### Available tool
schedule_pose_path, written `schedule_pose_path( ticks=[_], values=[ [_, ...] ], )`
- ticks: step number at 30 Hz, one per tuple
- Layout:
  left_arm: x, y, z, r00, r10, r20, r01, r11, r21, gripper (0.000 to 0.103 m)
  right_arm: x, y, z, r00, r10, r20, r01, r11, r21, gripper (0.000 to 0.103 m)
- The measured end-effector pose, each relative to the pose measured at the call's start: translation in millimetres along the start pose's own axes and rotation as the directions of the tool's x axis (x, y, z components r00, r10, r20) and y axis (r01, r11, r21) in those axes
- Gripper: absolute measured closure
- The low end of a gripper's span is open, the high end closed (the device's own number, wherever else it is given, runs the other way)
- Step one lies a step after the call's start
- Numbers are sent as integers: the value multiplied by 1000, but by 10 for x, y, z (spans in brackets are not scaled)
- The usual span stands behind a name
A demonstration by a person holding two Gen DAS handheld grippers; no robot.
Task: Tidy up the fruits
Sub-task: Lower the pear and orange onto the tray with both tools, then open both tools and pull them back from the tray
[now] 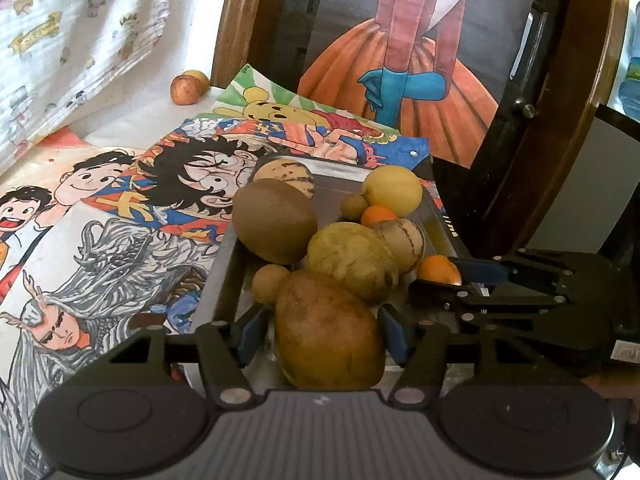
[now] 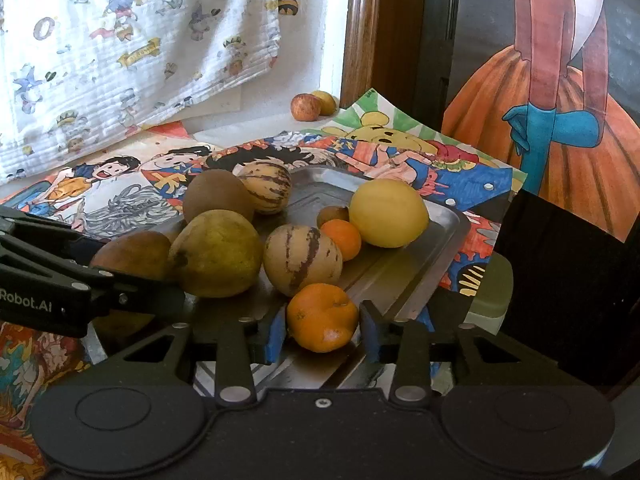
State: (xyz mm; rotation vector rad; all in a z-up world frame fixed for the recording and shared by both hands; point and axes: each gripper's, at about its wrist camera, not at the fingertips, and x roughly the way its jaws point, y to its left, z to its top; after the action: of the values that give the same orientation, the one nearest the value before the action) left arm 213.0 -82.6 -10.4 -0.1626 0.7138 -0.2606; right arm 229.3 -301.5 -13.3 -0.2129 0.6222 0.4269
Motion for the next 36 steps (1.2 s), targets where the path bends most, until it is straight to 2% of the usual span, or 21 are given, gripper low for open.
schedule_pose_path(
  ticks=[8, 23, 32, 36],
  values=[
    [-74, 20, -10, 1000, 15, 18, -14, 1000, -17, 26, -76, 21, -15, 1000, -8, 24, 8, 1000, 5, 48],
    [-284, 66, -32, 995, 43, 84, -39, 998, -53, 15, -299, 33, -87, 994, -67, 90, 64, 997, 43, 30],
    [-447, 57, -54, 985, 96, 145, -88, 994, -61, 1, -493, 95, -85, 989, -84, 122, 75, 994, 74, 16],
    [-512, 80, -69, 978, 127, 164, -117, 990, -73, 1, -566, 128, -95, 987, -90, 134, 78, 993, 91, 7]
  ],
)
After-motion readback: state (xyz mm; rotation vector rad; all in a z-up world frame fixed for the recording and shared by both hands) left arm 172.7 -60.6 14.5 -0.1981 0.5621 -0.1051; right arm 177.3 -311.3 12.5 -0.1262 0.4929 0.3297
